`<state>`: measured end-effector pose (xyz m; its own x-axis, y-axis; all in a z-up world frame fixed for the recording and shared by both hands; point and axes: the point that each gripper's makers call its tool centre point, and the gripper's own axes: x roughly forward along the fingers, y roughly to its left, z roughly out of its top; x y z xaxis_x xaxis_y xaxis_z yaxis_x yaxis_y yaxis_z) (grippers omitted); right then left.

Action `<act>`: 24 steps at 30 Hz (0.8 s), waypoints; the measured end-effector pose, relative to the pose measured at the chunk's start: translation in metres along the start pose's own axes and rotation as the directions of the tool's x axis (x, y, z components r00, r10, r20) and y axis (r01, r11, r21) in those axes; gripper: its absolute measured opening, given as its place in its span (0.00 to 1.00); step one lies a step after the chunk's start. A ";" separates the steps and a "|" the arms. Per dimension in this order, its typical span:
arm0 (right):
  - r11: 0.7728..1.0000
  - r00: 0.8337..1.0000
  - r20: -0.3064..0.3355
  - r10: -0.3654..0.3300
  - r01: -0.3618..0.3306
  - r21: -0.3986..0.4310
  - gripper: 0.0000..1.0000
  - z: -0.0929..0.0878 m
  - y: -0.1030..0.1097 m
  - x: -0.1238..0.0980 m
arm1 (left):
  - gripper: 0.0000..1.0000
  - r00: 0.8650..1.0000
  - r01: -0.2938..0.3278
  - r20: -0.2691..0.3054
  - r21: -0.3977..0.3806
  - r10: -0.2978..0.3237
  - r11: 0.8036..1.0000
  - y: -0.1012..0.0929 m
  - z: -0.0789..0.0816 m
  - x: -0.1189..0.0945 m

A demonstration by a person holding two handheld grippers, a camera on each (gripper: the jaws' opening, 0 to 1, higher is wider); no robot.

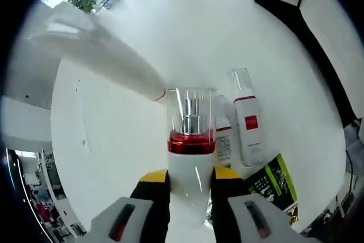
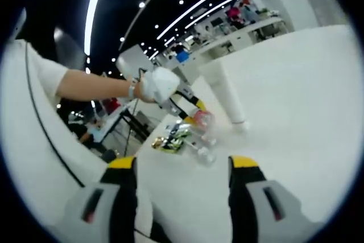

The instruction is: Arrange the skincare products in the storage area until every visible bottle or jar stands upright without overlapping.

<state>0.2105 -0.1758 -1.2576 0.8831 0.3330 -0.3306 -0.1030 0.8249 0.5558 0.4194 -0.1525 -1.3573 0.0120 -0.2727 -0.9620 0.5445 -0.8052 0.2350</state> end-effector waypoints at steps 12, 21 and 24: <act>0.992 0.991 -0.056 0.121 -0.123 -0.023 0.62 0.000 0.028 0.018 | 0.24 0.989 -0.144 0.012 -0.196 0.149 0.970 -0.012 -0.003 -0.032; 0.982 0.979 -0.094 0.183 -0.186 -0.034 0.62 -0.008 0.044 0.026 | 0.24 0.979 -0.172 0.050 -0.301 0.196 0.938 -0.036 0.006 -0.054; 0.978 0.973 -0.119 0.198 -0.204 -0.047 0.62 -0.014 0.048 0.028 | 0.24 0.973 -0.194 0.055 -0.329 0.224 0.924 -0.041 0.009 -0.064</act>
<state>0.2239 -0.1205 -1.2503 0.7845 0.5414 -0.3025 -0.3027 0.7599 0.5753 0.3883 -0.1067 -1.3037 0.0879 -0.4745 -0.8759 0.7766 -0.5180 0.3585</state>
